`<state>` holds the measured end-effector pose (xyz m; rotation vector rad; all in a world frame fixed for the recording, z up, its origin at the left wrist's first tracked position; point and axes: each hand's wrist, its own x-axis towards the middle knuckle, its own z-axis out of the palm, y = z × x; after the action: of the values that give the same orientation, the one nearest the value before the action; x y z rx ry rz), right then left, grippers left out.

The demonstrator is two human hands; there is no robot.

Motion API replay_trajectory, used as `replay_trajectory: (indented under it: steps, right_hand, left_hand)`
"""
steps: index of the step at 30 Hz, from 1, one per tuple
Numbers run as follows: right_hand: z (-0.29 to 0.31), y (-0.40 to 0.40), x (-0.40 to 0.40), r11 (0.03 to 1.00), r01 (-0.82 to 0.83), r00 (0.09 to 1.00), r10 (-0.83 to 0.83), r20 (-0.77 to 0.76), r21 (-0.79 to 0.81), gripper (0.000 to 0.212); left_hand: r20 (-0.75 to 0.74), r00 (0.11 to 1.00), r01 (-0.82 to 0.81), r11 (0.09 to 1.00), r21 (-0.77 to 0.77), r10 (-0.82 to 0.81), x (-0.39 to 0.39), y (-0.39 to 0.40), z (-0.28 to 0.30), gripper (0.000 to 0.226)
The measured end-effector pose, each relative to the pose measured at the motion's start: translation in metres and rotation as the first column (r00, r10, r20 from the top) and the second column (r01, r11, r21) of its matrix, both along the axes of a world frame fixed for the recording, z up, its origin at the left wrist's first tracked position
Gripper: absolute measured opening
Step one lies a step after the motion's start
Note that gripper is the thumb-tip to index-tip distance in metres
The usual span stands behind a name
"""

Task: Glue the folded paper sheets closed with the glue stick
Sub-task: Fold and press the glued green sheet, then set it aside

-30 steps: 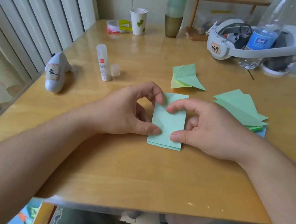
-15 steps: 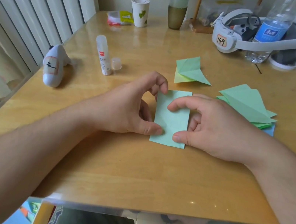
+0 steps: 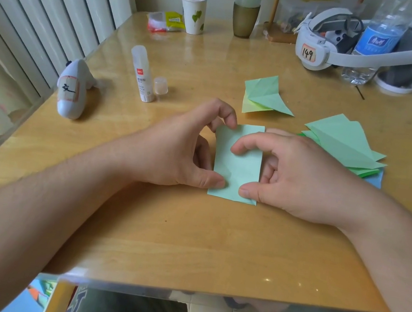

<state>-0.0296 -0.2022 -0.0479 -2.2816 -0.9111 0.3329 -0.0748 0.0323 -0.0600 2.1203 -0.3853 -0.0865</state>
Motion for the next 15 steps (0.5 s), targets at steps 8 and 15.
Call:
replay_trajectory:
  steps: [8,15]
  right_hand:
    - [-0.0008,-0.0001,0.0015,1.000,-0.019,1.000,0.019,0.012,-0.010,0.052]
    - [-0.0001,0.0003,0.0015,0.999,-0.035,0.999,0.036,0.030,-0.028,0.059]
  left_hand:
    - [0.055,0.999,-0.008,0.994,0.109,0.002,-0.0048,-0.0041,0.0048,0.072]
    - [0.089,0.996,-0.019,0.981,0.193,0.001,-0.0056,-0.0061,0.0067,0.069]
